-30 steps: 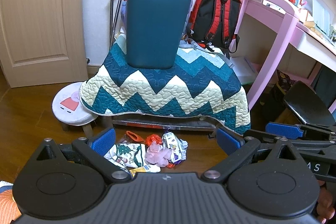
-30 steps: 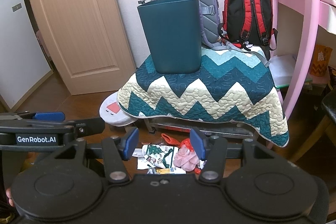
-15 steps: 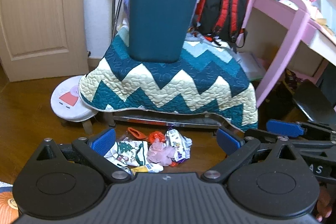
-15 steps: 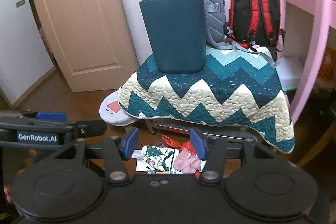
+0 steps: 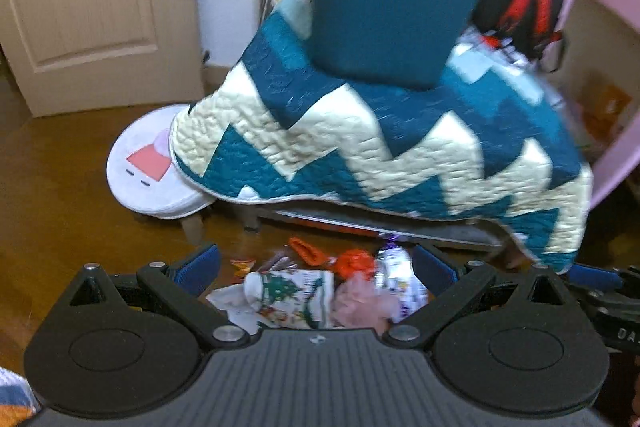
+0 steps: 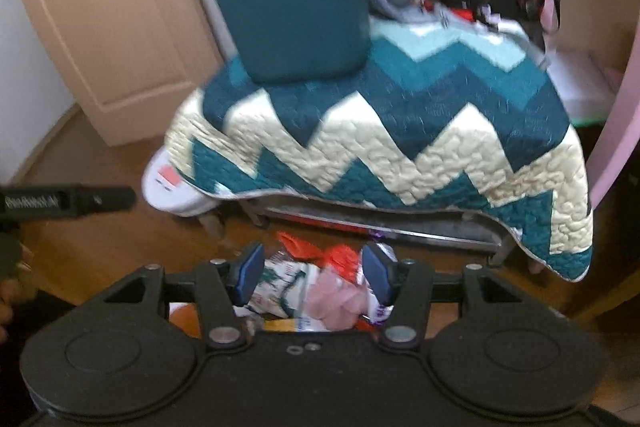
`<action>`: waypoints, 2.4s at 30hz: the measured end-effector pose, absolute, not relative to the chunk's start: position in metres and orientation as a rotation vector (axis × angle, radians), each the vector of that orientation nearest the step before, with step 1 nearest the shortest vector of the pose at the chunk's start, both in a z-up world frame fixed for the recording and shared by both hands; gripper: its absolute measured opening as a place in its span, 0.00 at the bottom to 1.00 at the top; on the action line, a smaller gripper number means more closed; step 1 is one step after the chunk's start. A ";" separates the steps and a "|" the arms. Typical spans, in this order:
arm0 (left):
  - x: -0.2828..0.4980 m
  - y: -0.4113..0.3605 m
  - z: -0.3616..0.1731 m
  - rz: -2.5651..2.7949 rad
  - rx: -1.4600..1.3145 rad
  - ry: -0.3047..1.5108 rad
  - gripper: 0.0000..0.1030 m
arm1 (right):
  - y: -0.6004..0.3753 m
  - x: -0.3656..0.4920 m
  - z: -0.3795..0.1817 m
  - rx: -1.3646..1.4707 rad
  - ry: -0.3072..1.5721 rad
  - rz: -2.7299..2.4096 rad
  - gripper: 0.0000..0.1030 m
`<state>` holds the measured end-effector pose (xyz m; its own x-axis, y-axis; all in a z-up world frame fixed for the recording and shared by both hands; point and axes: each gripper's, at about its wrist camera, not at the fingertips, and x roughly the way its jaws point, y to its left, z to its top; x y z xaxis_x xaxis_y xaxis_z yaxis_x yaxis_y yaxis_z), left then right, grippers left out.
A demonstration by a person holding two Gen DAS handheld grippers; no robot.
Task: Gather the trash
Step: 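Lower both tools to the trash pile and close on pink mesh and silver wrapper, then lift the pink mesh bag in left tool while right tool lifts the silver wrapper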
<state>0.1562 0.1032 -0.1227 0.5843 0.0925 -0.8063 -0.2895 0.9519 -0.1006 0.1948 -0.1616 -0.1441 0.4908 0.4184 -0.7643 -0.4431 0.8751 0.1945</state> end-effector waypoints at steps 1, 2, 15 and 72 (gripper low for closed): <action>0.168 0.108 -0.135 0.230 -0.227 0.939 1.00 | -0.159 0.203 -0.154 -0.033 0.937 0.520 0.53; 0.178 0.112 -0.146 0.230 -0.219 0.956 1.00 | -0.155 0.213 -0.165 -0.035 0.956 0.520 0.53; 0.268 0.052 -0.307 0.003 -0.090 1.171 1.00 | -0.138 0.327 -0.326 -0.062 1.149 0.452 0.52; 0.303 0.038 -0.468 -0.094 -0.146 1.404 0.33 | -0.110 0.369 -0.461 -0.104 1.225 0.439 0.13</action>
<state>0.3032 0.0377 -0.4682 0.1645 -0.1518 -0.9746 -0.0210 0.9873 -0.1573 0.3692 -0.1101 -0.4610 0.2667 0.2695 -0.9253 -0.3797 0.9119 0.1561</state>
